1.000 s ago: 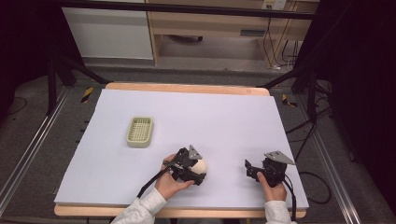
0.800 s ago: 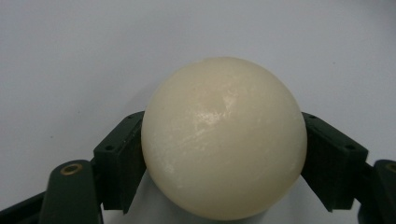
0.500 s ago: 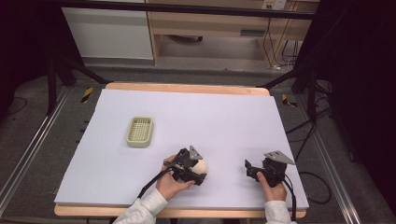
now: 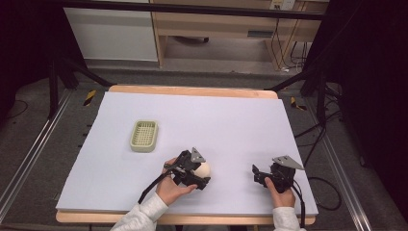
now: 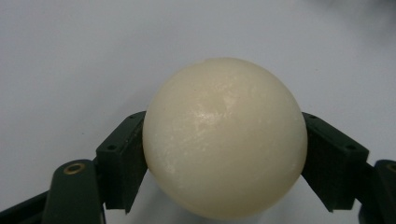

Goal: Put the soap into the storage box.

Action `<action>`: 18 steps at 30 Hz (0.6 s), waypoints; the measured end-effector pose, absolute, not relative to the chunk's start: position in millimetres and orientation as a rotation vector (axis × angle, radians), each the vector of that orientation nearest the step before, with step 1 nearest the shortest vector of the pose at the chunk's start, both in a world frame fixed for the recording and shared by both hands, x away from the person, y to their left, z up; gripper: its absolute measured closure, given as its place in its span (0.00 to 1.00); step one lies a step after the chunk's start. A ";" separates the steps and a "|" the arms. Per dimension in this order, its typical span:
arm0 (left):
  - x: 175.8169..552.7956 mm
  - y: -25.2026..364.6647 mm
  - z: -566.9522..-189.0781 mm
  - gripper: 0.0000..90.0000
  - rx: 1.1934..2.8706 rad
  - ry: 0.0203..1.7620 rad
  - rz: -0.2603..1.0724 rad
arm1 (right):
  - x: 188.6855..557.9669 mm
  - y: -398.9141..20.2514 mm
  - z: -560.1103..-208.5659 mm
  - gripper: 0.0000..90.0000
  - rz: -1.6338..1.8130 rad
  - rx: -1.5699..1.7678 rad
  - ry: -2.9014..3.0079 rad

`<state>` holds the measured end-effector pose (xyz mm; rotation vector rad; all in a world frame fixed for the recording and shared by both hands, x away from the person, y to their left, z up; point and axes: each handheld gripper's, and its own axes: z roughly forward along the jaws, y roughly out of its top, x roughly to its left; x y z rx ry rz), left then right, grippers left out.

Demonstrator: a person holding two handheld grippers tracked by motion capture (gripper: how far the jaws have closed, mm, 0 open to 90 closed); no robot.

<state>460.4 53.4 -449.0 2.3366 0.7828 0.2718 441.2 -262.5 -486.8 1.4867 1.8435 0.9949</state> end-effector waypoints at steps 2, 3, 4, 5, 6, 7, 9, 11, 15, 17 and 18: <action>460.6 56.4 -446.5 0.26 2.333 0.782 0.277 | 441.3 -262.7 -486.8 0.05 0.994 1.485 1.844; 460.8 60.2 -444.0 0.26 2.328 0.788 0.282 | 441.1 -262.5 -486.8 0.05 0.995 1.487 1.842; 460.9 62.4 -442.5 0.26 2.329 0.789 0.283 | 441.1 -262.5 -486.8 0.05 0.994 1.487 1.841; 460.9 62.4 -442.5 0.26 2.329 0.789 0.283 | 441.3 -262.7 -486.8 0.05 0.994 1.485 1.843; 461.1 65.3 -441.2 0.26 2.323 0.794 0.285 | 441.4 -262.8 -486.8 0.05 0.994 1.487 1.844; 461.5 69.3 -438.9 0.26 2.324 0.798 0.287 | 441.4 -262.8 -486.9 0.05 0.994 1.487 1.843; 461.9 73.6 -437.2 0.26 2.319 0.806 0.294 | 441.3 -262.8 -486.8 0.05 0.993 1.489 1.842; 462.3 78.1 -435.6 0.26 2.322 0.810 0.298 | 441.2 -262.6 -486.8 0.05 0.995 1.491 1.839; 463.4 86.9 -433.8 0.26 2.310 0.830 0.305 | 440.8 -262.1 -486.7 0.05 0.991 1.488 1.834; 464.2 92.9 -431.9 0.26 2.293 0.842 0.312 | 441.4 -262.7 -486.8 0.05 0.993 1.490 1.841; 464.2 92.9 -431.9 0.26 2.293 0.842 0.312 | 441.4 -262.7 -486.8 0.05 0.993 1.490 1.841</action>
